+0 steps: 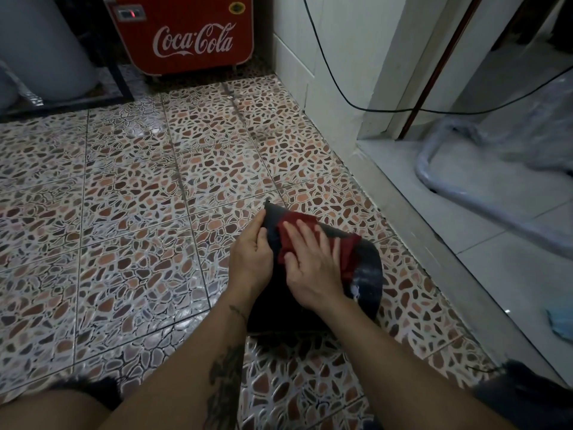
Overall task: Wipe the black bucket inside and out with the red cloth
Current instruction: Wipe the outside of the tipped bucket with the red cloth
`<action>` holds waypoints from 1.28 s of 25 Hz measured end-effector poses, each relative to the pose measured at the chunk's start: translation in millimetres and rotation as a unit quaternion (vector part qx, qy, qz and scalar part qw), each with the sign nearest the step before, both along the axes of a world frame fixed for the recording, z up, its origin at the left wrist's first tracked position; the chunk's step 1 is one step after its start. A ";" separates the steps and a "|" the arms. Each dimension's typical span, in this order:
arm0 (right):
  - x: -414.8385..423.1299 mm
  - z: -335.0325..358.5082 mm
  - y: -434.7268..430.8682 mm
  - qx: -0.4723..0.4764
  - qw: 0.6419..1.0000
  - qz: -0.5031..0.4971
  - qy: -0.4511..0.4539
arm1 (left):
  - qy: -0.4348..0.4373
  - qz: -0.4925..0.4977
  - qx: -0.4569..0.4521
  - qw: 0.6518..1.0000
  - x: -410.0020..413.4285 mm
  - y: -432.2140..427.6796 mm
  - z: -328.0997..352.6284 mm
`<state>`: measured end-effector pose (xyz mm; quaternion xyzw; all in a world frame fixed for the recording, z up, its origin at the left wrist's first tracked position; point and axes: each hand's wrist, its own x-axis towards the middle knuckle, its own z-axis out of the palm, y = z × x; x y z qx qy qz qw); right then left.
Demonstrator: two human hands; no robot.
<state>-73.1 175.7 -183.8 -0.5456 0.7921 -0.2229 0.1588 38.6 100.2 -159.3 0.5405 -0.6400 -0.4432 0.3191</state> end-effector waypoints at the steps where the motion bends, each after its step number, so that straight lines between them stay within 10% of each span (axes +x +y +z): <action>1: -0.8 1.8 -2.8 -0.005 1.000 0.022 0.002 | -0.001 0.004 0.007 1.000 -1.3 -1.5 0.9; 12: -74.0 -24.6 52.0 0.066 0.983 -0.173 0.008 | 0.028 0.052 0.124 0.991 -29.8 -25.1 16.8; 18: 1.8 -4.7 26.6 -0.018 0.999 0.024 -0.014 | -0.008 0.097 0.134 0.986 -33.7 -33.0 20.3; 25: -64.1 -15.1 23.1 0.035 0.998 -0.044 -0.001 | -0.107 -0.011 -0.094 0.990 -16.4 10.6 14.4; 32: -102.5 -14.9 42.2 0.147 0.978 -0.146 0.011 | -0.119 -0.039 -0.109 0.986 -10.4 17.3 7.1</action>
